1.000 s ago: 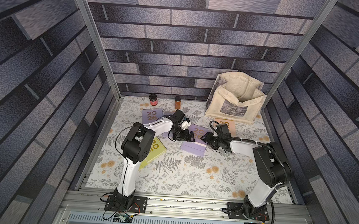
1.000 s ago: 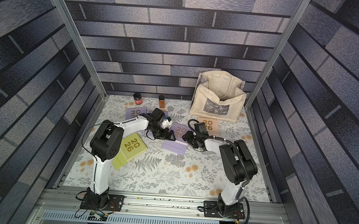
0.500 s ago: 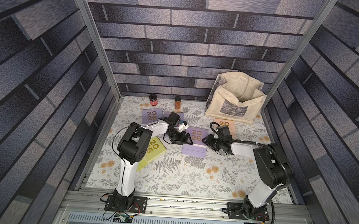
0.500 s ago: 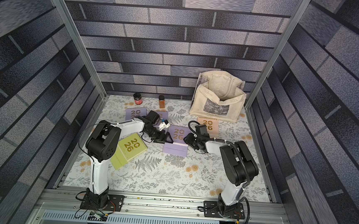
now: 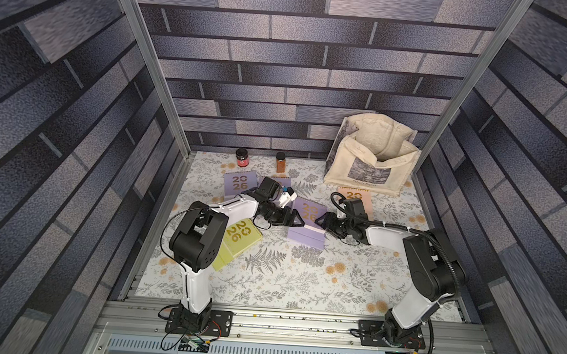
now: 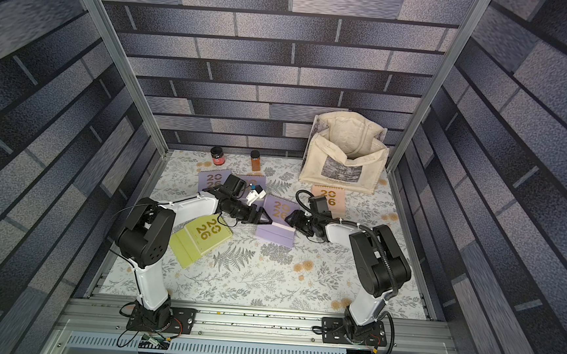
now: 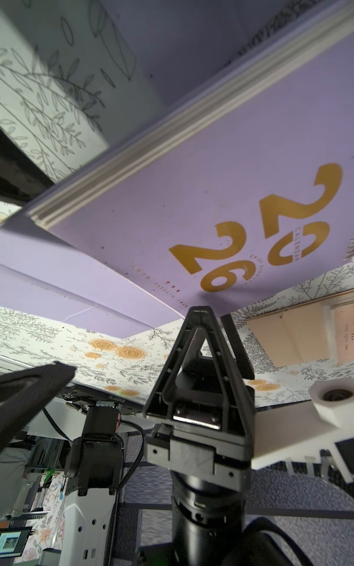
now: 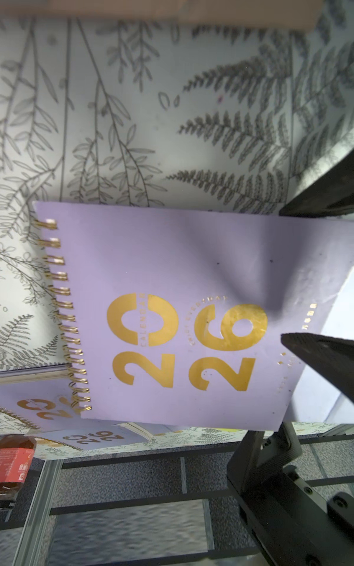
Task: Stack the calendars
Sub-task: Pick up the calendar at the center of the board.
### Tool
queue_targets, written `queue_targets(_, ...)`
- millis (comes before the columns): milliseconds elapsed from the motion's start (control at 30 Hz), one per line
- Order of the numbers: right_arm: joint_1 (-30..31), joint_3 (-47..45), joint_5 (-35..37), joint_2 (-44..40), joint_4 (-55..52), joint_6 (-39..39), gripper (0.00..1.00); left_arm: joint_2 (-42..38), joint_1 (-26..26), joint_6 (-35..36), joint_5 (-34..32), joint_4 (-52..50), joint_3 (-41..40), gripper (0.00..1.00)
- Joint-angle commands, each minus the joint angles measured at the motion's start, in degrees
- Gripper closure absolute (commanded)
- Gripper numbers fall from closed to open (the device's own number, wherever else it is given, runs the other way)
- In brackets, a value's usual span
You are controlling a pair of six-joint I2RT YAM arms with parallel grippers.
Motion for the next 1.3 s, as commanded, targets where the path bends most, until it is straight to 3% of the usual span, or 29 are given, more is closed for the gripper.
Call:
queue_targets(0, 0.6, -0.6, -3.2, 0.3, 1.1, -0.3, 0.40, -1.4, -0.7, -1.9, 0.4, 4.1, -1.2, 0.22)
queue_targets(333, 0.5, -0.9, -3.9, 0.6, 0.8, -1.2, 0.42, 0.3, 0.9, -3.7, 0.1, 6.1, -1.0, 0.44)
queue_targets(600, 0.5, -2.0, -4.3, 0.7, 0.9, -2.1, 0.42, 2.5, 2.2, -4.5, 3.4, 6.9, 1.0, 0.46)
queue_targets(867, 0.5, -2.6, -4.7, 0.9, 1.9, -2.3, 0.42, 4.3, 2.1, -5.3, 4.9, 7.2, 1.7, 0.72)
queue_targets(1067, 0.5, -2.8, -4.5, -0.2, 1.6, -2.7, 0.41, 3.8, 2.7, -5.9, 6.4, 8.3, 1.3, 0.99)
queue_targets(1267, -0.7, -4.6, -3.7, -5.4, 0.1, -3.0, 0.39, 1.7, 4.5, -6.9, 6.9, 10.2, -0.1, 1.00)
